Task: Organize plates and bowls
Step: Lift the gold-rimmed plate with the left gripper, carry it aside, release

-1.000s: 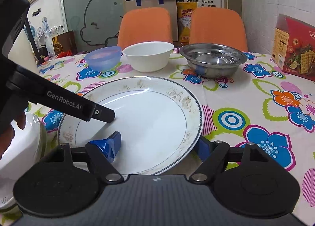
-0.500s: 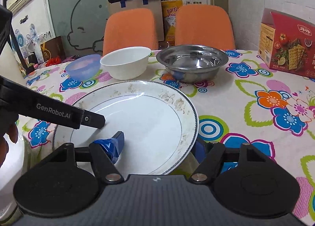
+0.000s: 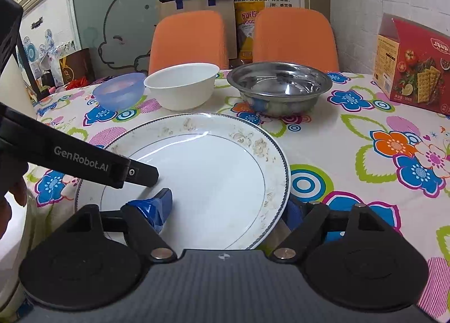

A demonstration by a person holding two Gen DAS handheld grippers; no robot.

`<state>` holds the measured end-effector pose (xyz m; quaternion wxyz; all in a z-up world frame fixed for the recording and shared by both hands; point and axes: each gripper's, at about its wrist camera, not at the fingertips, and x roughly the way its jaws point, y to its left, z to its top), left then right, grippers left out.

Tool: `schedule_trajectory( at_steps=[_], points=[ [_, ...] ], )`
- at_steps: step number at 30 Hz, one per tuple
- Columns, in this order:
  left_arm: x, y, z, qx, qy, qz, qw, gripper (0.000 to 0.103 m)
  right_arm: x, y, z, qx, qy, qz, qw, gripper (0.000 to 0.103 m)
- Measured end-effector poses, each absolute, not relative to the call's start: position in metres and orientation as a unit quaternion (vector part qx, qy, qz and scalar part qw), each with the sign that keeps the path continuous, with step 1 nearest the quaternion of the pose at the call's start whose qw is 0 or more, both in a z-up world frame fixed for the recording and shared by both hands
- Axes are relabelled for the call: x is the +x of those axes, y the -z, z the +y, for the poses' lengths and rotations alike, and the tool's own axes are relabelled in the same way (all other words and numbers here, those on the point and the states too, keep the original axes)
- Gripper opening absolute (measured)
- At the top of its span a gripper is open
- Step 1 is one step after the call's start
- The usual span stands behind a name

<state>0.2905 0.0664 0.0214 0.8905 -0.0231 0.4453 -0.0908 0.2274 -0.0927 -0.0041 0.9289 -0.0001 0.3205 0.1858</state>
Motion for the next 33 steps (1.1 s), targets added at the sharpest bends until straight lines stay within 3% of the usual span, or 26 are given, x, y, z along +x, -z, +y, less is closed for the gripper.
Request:
schedule_trajectory(
  at_steps=[11, 20, 33],
  points=[
    [0.265, -0.061, 0.074, -0.032, 0.085, 0.411, 0.907, 0.047, 0.204, -0.035, -0.092, 0.033, -0.178, 0.287, 0.941, 0.067],
    [0.182, -0.084, 0.14, -0.036, 0.012, 0.388, 0.921, 0.047, 0.153, -0.051, -0.035, 0.033, -0.258, 0.27, 0.927, 0.067],
    [0.083, -0.054, 0.198, -0.058, -0.044, 0.402, 0.913, 0.047, 0.089, -0.031, 0.022, 0.011, -0.304, 0.298, 0.905, 0.067]
  ],
)
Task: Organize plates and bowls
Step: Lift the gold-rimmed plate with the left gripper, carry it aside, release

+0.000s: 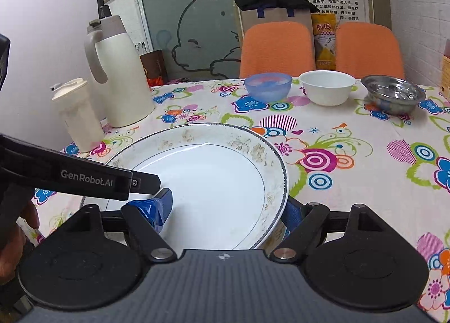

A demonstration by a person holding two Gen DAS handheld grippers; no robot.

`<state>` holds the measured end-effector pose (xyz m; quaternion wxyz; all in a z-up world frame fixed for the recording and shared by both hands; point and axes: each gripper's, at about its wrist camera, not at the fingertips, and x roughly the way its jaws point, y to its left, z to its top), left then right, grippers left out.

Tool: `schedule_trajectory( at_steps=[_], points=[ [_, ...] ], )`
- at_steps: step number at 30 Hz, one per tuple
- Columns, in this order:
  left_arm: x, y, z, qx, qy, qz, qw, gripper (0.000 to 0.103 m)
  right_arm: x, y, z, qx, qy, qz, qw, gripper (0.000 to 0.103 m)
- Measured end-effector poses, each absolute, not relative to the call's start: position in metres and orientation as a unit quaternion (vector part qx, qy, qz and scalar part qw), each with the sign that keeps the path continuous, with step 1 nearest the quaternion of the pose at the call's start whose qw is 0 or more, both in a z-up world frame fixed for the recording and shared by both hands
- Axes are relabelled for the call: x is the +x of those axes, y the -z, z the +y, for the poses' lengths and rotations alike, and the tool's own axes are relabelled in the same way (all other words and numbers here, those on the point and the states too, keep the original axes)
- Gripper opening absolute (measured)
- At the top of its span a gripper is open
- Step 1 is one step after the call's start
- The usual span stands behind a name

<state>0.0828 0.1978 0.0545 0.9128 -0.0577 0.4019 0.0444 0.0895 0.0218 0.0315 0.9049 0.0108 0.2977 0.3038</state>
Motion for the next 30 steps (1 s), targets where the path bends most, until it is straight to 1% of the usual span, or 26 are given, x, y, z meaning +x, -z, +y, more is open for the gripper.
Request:
schedule_trajectory(
  at_steps=[7, 10, 13, 18, 21, 23, 25, 28, 30],
  points=[
    [0.076, -0.047, 0.2, -0.049, -0.045, 0.393, 0.917, 0.046, 0.086, -0.023, 0.025, -0.001, -0.311, 0.3, 0.902, 0.067],
    [0.078, -0.039, 0.206, -0.069, -0.044, 0.405, 0.911, 0.046, 0.085, -0.023, 0.026, 0.007, -0.311, 0.303, 0.901, 0.067],
    [0.077, -0.036, 0.205, -0.064, -0.045, 0.398, 0.914, 0.046, 0.079, -0.026, 0.031, -0.028, -0.305, 0.287, 0.908, 0.067],
    [0.074, -0.049, 0.201, -0.049, -0.053, 0.372, 0.925, 0.047, 0.083, -0.031, 0.023, -0.011, -0.3, 0.276, 0.913, 0.067],
    [0.075, -0.061, 0.202, -0.052, -0.053, 0.356, 0.932, 0.05, 0.086, -0.03, 0.021, -0.014, -0.295, 0.282, 0.913, 0.067],
    [0.077, -0.068, 0.202, -0.052, -0.055, 0.347, 0.935, 0.051, 0.083, -0.031, 0.023, -0.028, -0.302, 0.279, 0.911, 0.067],
    [0.08, -0.074, 0.201, -0.05, -0.056, 0.34, 0.937, 0.052, 0.077, -0.037, 0.023, -0.047, -0.308, 0.256, 0.915, 0.065],
    [0.083, -0.08, 0.197, -0.047, -0.054, 0.333, 0.94, 0.054, 0.079, -0.051, 0.004, -0.006, -0.3, 0.228, 0.926, 0.066],
    [0.086, -0.082, 0.192, -0.047, -0.047, 0.332, 0.941, 0.055, 0.088, -0.056, -0.006, -0.001, -0.299, 0.234, 0.925, 0.066]
  ],
)
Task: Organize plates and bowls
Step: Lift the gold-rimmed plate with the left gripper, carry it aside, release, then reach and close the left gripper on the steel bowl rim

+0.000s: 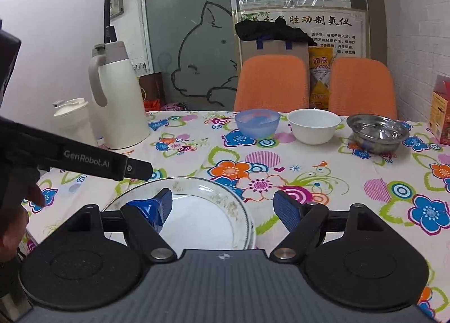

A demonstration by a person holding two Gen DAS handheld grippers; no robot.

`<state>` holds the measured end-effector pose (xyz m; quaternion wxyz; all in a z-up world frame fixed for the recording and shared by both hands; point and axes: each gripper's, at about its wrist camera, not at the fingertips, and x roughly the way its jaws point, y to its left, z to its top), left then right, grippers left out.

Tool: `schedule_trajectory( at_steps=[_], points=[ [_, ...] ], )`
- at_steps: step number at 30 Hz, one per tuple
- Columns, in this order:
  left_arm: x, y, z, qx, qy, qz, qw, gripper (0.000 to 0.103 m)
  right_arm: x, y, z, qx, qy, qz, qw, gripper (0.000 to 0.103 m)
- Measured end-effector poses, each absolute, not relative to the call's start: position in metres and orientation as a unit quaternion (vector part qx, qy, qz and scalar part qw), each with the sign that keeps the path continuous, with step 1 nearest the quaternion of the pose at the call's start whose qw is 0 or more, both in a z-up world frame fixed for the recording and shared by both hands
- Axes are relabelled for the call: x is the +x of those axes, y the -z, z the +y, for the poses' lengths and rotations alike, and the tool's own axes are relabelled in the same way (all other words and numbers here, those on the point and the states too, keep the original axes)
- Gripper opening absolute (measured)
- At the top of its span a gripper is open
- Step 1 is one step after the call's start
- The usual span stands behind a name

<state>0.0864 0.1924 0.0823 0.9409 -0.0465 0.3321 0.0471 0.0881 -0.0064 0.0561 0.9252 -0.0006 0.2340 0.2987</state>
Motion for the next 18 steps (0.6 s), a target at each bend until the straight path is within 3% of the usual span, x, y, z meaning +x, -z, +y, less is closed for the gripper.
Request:
schedule_trajectory(
  at_steps=[8, 18],
  points=[
    [0.121, -0.076, 0.158, -0.047, 0.007, 0.366, 0.929, 0.073, 0.125, -0.057, -0.063, 0.013, -0.252, 0.261, 0.932, 0.066],
    [0.203, -0.076, 0.108, -0.027, 0.061, 0.402, 0.913, 0.074, 0.19, -0.046, -0.143, -0.003, -0.185, 0.289, 0.939, 0.066]
  ],
)
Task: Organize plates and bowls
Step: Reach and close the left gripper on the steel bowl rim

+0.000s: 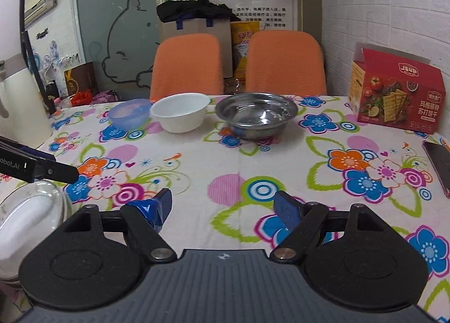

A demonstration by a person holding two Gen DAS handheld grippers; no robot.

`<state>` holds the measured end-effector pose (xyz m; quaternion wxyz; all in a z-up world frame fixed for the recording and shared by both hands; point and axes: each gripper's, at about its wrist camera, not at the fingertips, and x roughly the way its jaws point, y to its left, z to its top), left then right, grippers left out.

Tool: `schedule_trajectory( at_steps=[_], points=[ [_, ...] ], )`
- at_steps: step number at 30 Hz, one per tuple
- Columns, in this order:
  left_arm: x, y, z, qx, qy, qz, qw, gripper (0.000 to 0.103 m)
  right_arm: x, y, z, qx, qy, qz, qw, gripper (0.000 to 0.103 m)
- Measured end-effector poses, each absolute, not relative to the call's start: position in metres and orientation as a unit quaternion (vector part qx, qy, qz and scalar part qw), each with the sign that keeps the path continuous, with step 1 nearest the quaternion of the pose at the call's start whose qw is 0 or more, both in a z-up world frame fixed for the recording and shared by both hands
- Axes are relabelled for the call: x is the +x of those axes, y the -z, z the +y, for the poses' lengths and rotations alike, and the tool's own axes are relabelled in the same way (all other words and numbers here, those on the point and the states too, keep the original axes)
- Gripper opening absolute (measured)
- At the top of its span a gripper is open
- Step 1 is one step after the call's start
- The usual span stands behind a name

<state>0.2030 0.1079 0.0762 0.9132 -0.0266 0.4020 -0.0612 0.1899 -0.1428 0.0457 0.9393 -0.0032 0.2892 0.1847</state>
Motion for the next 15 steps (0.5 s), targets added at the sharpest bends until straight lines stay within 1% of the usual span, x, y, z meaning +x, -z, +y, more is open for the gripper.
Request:
schedule_trajectory(
  at_steps=[8, 15],
  points=[
    [0.284, -0.08, 0.062, 0.006, 0.081, 0.408, 0.909, 0.074, 0.251, -0.042, -0.173, 0.003, -0.168, 0.294, 0.941, 0.066],
    [0.339, -0.086, 0.034, -0.007, 0.105, 0.403, 0.909, 0.075, 0.292, -0.037, -0.181, 0.009, -0.177, 0.299, 0.938, 0.066]
  ],
)
